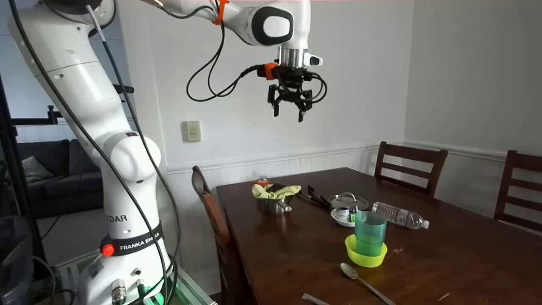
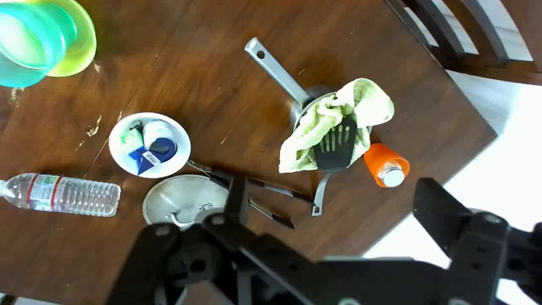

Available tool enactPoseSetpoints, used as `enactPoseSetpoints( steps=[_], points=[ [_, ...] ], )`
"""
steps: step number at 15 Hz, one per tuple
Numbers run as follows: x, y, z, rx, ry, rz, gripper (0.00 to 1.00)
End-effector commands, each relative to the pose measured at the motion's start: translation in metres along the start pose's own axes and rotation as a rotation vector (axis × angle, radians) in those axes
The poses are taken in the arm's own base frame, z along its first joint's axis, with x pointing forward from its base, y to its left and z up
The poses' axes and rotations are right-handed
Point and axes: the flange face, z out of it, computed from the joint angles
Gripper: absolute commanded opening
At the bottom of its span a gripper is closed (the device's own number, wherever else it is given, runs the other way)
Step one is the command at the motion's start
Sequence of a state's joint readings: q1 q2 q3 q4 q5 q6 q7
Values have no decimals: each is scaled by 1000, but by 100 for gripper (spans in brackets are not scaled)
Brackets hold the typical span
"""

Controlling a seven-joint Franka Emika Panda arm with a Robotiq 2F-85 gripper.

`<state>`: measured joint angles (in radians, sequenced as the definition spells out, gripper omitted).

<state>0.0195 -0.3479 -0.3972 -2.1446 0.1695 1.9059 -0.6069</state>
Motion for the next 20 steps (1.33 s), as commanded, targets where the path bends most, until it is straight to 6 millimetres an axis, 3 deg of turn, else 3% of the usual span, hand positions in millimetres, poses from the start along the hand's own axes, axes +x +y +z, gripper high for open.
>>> enactPoseSetpoints(
  steps=[1, 10, 15, 20],
  points=[
    [0, 0, 0, 1, -1, 0, 100],
    [0, 0, 0, 1, -1, 0, 100],
    [-40, 67, 24, -19, -5, 263, 100],
    [-84, 132, 65, -87, 6, 534, 100]
  ],
)
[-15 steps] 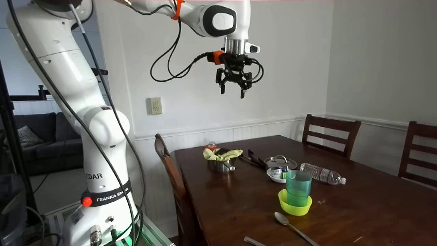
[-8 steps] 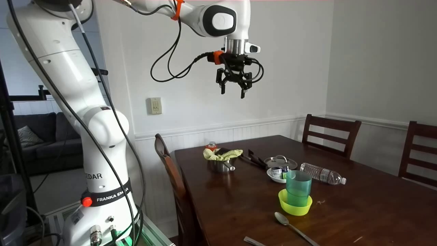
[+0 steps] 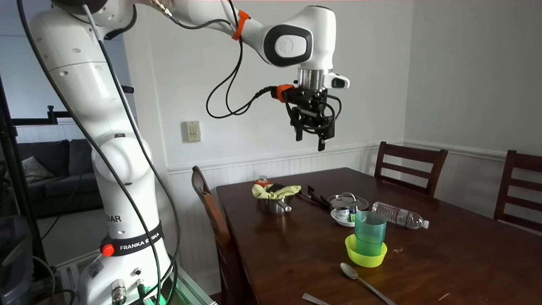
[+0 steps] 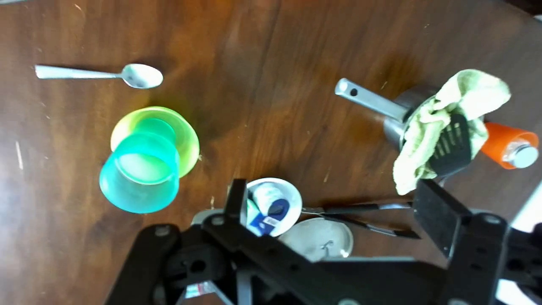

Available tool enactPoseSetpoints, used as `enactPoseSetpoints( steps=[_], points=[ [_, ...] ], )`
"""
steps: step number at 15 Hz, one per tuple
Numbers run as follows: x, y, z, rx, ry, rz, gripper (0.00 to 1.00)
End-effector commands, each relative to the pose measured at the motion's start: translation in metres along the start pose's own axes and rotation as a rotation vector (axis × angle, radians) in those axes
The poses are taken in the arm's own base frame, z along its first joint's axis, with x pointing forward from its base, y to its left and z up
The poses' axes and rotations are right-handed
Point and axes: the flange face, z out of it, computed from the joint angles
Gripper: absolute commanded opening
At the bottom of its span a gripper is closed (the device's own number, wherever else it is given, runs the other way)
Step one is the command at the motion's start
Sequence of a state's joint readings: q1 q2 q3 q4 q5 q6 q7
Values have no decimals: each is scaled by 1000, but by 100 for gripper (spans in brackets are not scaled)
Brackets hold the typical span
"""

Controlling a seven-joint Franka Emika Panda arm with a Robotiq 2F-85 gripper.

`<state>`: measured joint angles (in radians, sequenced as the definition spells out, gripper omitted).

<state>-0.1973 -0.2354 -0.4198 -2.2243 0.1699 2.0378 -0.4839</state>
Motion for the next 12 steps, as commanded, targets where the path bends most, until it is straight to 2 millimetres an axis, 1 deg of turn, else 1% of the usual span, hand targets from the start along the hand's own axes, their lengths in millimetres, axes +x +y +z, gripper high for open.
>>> enactPoseSetpoints(
  steps=[1, 6, 9, 12],
  points=[
    [-6, 41, 33, -36, 28, 196, 100],
    [-14, 83, 71, -104, 55, 455, 100],
    [-20, 101, 92, -134, 61, 610, 100],
    [-25, 114, 110, -155, 62, 766, 100]
  ],
)
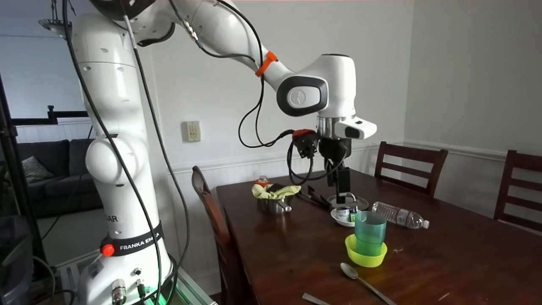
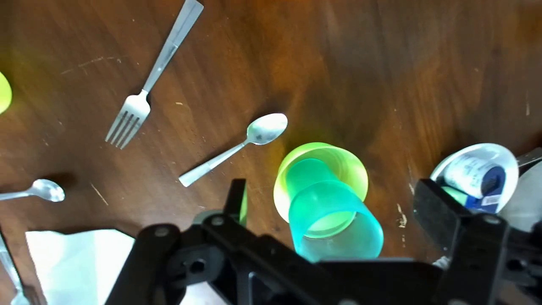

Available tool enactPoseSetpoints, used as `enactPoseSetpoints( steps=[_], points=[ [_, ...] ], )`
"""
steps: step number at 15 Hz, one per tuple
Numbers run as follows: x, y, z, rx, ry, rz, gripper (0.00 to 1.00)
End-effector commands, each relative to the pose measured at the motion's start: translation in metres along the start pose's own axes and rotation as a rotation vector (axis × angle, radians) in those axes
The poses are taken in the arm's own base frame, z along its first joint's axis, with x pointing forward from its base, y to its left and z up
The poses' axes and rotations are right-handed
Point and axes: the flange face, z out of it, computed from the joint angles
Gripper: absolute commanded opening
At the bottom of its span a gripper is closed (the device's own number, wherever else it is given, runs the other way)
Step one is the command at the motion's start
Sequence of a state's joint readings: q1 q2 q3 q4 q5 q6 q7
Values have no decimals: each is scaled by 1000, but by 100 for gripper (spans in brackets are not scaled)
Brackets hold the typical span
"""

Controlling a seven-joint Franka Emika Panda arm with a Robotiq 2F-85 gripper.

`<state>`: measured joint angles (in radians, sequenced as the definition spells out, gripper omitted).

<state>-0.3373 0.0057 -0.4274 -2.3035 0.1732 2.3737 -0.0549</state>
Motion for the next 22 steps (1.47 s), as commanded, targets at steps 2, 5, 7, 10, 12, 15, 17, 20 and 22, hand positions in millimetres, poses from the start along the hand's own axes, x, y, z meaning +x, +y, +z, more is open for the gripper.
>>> enactPoseSetpoints(
  steps=[2, 5, 7, 10, 12, 15, 17, 20, 22],
  points=[
    [2, 6, 12, -17, -2, 95, 100],
    [3, 9, 22, -29, -10, 149, 100],
    [3, 9, 22, -29, -9, 154, 100],
    [3, 10, 22, -29, -8, 157, 100],
    [6, 10, 26, -6, -32, 200, 100],
    [8, 24, 55, -35, -99, 294, 100],
    [8, 35, 69, -49, -125, 340, 100],
    [8, 54, 89, -62, -152, 410, 100],
    [9, 65, 98, -66, -183, 422, 100]
  ],
)
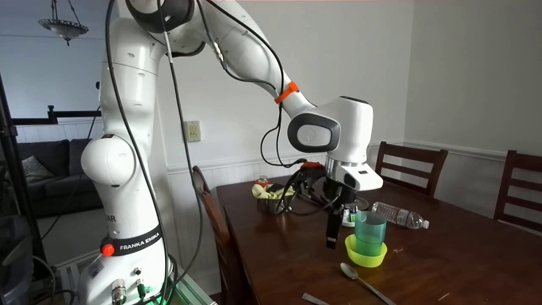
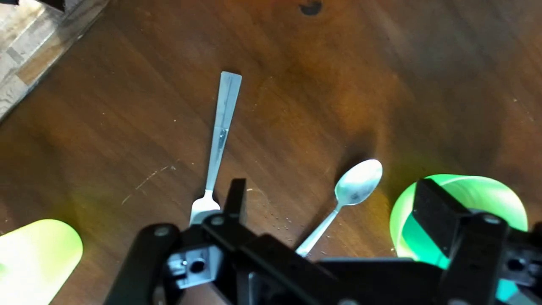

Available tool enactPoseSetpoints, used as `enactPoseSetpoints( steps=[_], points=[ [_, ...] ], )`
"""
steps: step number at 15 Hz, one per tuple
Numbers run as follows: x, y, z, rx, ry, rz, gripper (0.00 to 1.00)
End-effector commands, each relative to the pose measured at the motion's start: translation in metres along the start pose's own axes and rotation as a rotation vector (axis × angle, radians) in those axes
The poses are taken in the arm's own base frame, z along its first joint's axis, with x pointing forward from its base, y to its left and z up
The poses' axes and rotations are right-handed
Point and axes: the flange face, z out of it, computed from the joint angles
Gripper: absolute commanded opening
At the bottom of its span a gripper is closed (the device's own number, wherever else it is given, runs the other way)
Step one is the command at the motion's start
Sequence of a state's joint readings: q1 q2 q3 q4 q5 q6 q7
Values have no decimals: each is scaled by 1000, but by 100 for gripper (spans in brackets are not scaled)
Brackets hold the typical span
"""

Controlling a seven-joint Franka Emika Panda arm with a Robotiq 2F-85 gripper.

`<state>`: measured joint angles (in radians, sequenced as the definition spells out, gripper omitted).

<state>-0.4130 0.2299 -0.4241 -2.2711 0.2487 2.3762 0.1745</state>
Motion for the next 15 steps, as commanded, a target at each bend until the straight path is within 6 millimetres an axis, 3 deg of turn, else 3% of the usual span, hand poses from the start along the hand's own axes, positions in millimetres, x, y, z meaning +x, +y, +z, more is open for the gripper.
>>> enactPoseSetpoints(
  steps=[1, 6, 8, 14, 15],
  points=[
    [16, 15, 14, -4, -50, 54, 100],
    [24, 31, 28, -12, -101, 77, 100],
    [15, 26, 22, 4, -133, 18, 100],
    [15, 28, 30, -33, -112, 42, 100],
    [23, 29, 35, -32, -128, 89, 100]
  ],
)
